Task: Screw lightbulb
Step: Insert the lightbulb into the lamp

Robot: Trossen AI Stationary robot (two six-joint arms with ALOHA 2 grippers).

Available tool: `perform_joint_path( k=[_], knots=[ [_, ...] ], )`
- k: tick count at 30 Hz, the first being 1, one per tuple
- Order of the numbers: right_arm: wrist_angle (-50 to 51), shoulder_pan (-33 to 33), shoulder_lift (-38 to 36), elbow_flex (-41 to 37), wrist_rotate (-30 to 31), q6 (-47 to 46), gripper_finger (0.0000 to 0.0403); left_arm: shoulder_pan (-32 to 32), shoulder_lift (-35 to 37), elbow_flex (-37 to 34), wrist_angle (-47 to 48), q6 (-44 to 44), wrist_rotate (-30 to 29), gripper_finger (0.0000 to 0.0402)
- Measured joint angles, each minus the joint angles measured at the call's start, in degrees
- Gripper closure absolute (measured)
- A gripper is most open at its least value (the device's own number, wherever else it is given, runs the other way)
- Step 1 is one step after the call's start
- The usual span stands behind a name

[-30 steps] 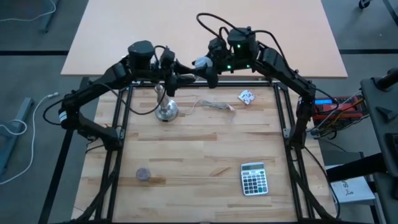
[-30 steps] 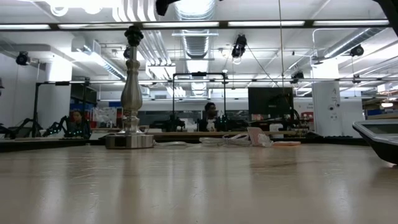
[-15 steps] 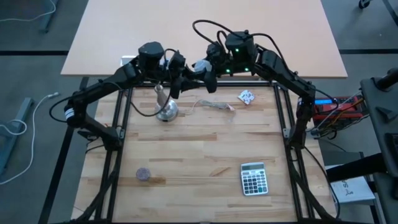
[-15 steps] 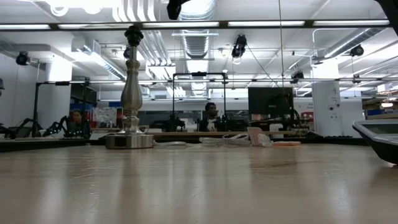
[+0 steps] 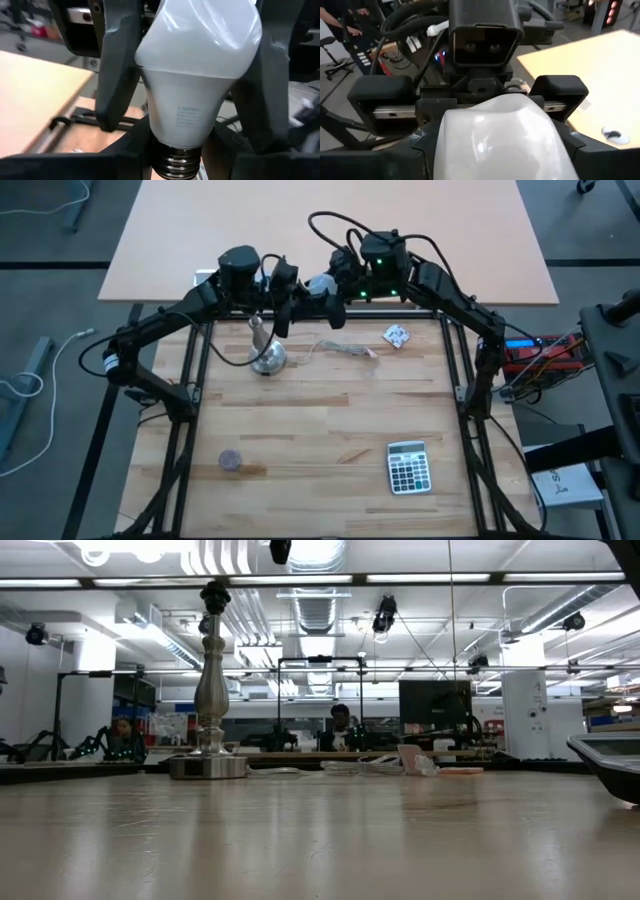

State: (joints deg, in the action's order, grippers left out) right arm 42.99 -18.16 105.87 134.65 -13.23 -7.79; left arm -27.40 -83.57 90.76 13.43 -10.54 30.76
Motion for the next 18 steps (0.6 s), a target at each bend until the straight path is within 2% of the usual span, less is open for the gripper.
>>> perform_joint_path(
  k=[6,8,18],
  knots=[
    [-5.00,-0.02,-1.31,-0.15,0.91,0.40,0.0170,0.07,1.99,0.02,-3.09,4.85,-4.95,0.0291],
    [-6.06,-0.02,-2.01,-0.15,1.64,0.56,0.0171,0.06,2.76,0.04,-4.91,5.70,-5.85,0.0313],
    [-10.30,-0.21,-2.76,-0.13,1.73,1.18,0.0149,-0.17,5.21,0.39,-11.15,6.68,-11.53,0.0313]
  ],
)
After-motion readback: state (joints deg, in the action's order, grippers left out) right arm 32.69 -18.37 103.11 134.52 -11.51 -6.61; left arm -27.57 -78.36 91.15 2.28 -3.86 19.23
